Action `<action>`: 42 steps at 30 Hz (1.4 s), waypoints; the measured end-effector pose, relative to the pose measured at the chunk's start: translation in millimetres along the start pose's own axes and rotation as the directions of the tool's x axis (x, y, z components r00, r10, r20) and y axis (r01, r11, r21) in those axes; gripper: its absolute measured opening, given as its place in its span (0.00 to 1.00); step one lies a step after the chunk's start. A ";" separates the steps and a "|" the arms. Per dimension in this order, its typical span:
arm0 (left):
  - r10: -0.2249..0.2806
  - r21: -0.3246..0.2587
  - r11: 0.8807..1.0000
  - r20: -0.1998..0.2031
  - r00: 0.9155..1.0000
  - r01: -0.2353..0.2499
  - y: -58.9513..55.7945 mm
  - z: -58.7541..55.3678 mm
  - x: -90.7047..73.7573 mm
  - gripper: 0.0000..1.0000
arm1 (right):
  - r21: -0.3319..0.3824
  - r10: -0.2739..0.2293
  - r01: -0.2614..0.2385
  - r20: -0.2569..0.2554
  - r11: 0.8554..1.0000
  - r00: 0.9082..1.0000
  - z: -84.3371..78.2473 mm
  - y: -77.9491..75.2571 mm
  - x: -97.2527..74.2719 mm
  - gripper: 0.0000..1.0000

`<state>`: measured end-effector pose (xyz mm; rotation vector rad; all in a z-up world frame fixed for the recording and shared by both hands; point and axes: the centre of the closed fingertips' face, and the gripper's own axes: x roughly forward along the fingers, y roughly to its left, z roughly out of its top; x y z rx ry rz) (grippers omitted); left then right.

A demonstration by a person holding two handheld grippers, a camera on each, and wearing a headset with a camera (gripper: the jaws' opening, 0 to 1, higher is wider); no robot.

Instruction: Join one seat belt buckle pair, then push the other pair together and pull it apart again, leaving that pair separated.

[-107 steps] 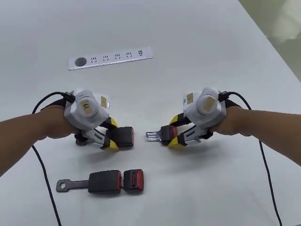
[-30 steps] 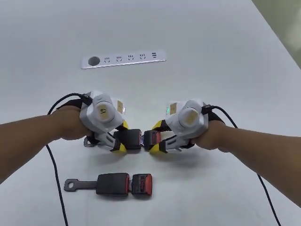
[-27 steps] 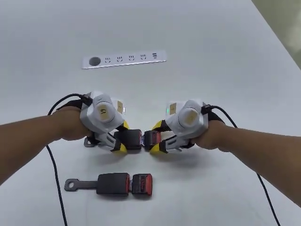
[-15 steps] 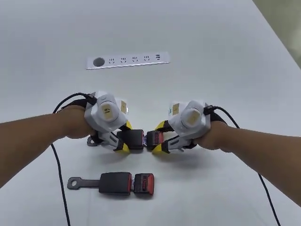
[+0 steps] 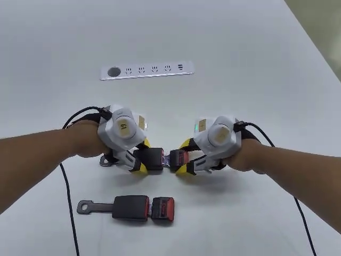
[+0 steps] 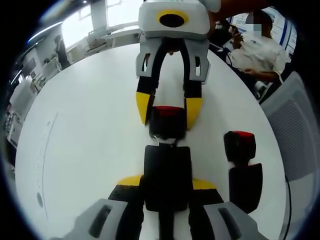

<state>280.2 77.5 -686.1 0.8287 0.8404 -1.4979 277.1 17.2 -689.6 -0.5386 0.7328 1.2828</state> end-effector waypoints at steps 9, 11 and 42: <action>-0.005 0.007 1.000 -0.009 1.000 0.005 -1.4 0.4 -1.0 0.34 | -0.002 0.004 -0.004 0.002 1.000 1.000 -1.3 -1.8 -4.0 0.32; -0.007 0.006 1.000 -0.006 1.000 0.007 -0.7 -0.3 -0.8 0.34 | -0.005 0.006 -0.006 -0.001 1.000 1.000 -1.8 -1.6 -3.9 0.32; -0.015 0.014 1.000 -0.008 1.000 0.015 1.7 -1.4 0.8 0.34 | 0.013 -0.004 0.004 0.002 1.000 1.000 -40.0 -5.0 -32.2 0.33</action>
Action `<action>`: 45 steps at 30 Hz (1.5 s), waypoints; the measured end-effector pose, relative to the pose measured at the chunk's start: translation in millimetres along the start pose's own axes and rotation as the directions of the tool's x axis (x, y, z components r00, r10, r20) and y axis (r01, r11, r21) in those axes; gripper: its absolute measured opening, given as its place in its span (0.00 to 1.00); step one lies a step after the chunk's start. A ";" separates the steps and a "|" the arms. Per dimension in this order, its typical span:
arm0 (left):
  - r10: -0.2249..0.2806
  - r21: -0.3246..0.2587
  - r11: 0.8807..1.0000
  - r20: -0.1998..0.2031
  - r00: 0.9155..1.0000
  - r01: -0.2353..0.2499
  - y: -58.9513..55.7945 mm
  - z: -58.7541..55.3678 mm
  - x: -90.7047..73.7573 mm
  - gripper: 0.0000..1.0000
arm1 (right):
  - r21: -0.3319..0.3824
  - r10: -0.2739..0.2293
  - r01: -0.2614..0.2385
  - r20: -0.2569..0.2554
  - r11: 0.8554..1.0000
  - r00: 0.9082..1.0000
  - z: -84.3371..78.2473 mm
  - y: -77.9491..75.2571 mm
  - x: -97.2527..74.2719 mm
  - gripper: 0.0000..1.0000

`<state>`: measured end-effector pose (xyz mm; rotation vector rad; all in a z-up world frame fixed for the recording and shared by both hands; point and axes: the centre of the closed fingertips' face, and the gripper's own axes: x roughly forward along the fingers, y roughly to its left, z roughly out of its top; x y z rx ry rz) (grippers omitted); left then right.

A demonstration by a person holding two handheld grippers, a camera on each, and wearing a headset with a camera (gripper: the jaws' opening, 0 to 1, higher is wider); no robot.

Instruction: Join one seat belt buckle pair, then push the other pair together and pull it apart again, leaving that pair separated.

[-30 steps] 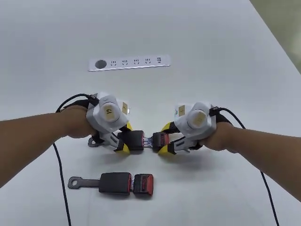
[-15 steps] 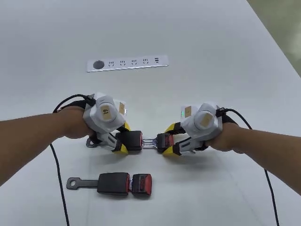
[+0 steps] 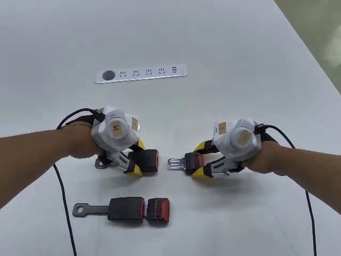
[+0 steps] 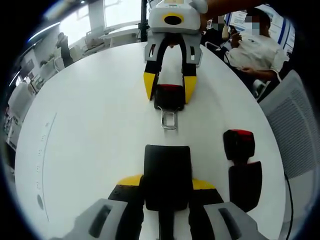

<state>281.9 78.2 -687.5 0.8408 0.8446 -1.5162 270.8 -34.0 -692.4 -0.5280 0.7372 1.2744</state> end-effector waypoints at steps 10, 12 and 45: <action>-0.004 -0.001 1.000 -0.001 1.000 0.004 0.8 -1.2 0.5 0.34 | 0.011 -0.006 0.006 0.000 1.000 1.000 -10.7 -1.4 -9.1 0.33; -0.005 -0.001 1.000 -0.001 1.000 0.005 0.6 -0.8 0.3 0.34 | 0.010 -0.006 0.006 -0.003 1.000 1.000 -14.8 -4.5 -11.4 0.33; -0.019 -0.004 1.000 -0.008 1.000 0.019 0.1 2.3 -1.3 0.35 | 0.034 -0.022 0.022 0.004 0.999 1.000 -33.9 -8.6 -28.8 0.34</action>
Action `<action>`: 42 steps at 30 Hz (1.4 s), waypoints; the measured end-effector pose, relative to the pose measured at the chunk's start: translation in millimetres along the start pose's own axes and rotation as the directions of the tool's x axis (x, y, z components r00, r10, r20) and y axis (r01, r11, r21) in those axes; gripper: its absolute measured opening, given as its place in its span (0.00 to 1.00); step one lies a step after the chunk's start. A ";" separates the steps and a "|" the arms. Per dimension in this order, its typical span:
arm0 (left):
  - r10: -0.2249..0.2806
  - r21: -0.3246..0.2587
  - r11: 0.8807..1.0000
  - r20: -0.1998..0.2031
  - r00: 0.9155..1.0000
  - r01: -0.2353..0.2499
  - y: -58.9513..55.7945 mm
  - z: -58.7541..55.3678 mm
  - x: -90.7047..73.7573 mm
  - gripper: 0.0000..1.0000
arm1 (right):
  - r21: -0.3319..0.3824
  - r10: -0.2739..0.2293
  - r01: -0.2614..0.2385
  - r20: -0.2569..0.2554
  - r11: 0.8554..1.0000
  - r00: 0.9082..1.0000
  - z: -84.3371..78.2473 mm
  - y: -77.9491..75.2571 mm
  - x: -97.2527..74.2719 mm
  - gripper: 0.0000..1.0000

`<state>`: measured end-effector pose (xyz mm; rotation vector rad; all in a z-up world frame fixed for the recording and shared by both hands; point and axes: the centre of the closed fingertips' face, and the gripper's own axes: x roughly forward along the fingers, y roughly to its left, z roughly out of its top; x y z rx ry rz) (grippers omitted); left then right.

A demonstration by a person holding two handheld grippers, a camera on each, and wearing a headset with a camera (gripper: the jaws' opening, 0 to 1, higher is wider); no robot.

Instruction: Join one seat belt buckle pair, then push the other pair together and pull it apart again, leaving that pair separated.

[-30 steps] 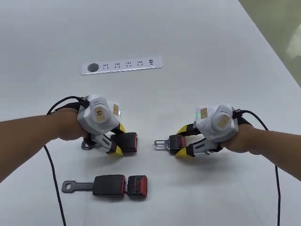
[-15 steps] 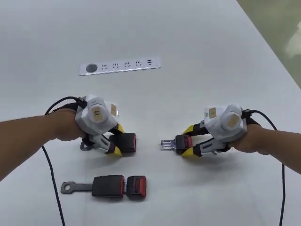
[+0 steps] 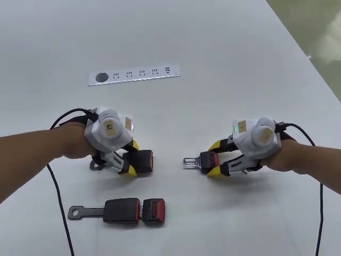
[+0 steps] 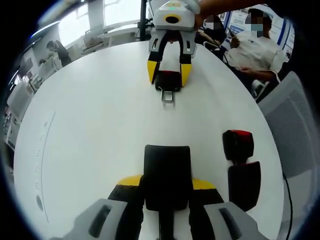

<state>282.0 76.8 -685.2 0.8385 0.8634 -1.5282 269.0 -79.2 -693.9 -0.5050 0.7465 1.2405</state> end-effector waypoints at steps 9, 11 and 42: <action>0.022 -0.049 0.999 0.002 1.000 -0.022 0.0 1.7 0.6 0.35 | 0.157 -0.110 0.104 0.027 0.982 0.994 3.2 -4.7 -0.6 0.42; 0.030 -0.081 0.996 0.004 1.000 -0.030 0.4 2.2 0.2 0.39 | 0.215 -0.119 0.106 0.048 0.971 0.992 5.5 -5.6 -3.2 0.53; 0.443 -0.612 0.762 0.255 0.859 -0.211 -5.8 8.1 -65.1 1.00 | 0.473 -0.536 0.422 0.132 0.773 0.834 46.4 1.1 -29.0 0.81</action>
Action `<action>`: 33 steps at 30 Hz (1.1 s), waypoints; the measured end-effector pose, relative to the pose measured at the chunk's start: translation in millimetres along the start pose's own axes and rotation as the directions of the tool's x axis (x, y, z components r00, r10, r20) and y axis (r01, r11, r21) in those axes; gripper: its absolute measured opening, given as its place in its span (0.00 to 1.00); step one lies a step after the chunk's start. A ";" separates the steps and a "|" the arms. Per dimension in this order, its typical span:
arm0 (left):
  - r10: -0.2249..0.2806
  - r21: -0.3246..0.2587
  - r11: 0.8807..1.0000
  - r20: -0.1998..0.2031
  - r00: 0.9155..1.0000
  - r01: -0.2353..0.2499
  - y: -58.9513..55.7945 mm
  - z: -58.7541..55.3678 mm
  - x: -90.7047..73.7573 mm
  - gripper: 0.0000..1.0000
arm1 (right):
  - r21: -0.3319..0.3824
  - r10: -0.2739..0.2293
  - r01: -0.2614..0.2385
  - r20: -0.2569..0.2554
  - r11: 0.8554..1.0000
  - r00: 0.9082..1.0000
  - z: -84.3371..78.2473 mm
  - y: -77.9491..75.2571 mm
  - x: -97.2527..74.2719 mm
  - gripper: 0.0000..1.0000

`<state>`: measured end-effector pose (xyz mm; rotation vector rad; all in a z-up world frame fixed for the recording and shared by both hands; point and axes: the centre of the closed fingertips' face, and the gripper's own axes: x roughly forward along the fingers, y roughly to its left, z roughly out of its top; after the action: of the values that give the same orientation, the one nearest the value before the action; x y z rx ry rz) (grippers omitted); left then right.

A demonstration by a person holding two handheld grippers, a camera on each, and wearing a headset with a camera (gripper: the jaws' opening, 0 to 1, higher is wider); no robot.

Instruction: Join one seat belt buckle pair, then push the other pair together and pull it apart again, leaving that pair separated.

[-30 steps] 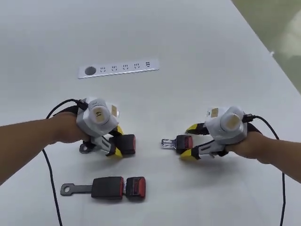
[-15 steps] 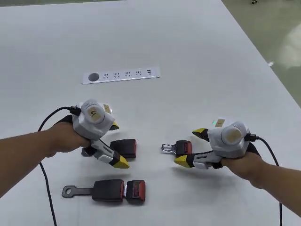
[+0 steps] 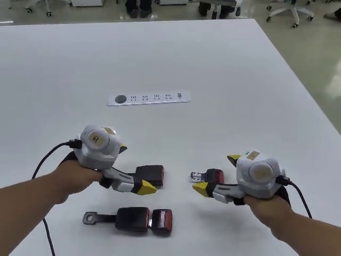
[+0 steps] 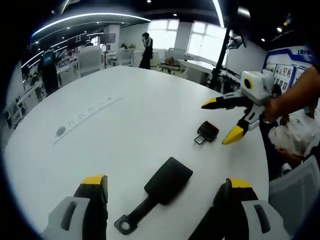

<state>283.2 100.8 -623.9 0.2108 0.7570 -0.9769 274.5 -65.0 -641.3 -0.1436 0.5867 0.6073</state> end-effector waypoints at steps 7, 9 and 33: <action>0.051 -0.054 0.997 0.075 0.996 -0.047 0.2 -12.2 -23.3 1.00 | 0.043 -0.066 0.063 0.068 0.997 0.996 13.9 9.8 -13.5 0.87; 0.063 -0.057 0.997 0.081 0.995 -0.059 -5.0 -16.7 -33.1 1.00 | 0.045 -0.076 0.073 0.074 0.996 0.994 10.3 10.0 -12.9 0.88; 0.214 -0.127 0.973 0.203 0.955 -0.191 -17.1 -55.9 -118.0 1.00 | 0.060 -0.141 0.134 0.151 0.989 0.978 7.8 47.3 -72.8 0.92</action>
<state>203.2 197.4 -583.6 0.0851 0.5733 -0.7478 202.6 -60.2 -592.3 -0.0889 0.4369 0.4645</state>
